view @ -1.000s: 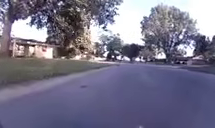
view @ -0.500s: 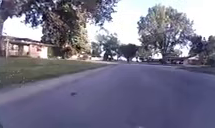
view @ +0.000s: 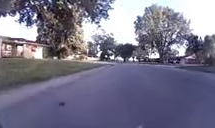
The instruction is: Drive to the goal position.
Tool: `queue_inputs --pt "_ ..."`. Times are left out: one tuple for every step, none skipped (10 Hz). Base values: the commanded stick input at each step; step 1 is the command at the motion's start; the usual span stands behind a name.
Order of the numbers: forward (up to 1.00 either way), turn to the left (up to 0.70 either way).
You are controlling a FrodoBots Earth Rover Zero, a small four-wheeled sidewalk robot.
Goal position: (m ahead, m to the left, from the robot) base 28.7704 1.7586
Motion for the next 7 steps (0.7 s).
queue_inputs --pt "1.00 -0.04" --pt "1.00 -0.16" --pt "1.00 -0.17" --pt "1.00 -0.14" --pt "1.00 0.00" --pt "1.00 0.00" --pt "1.00 0.00"
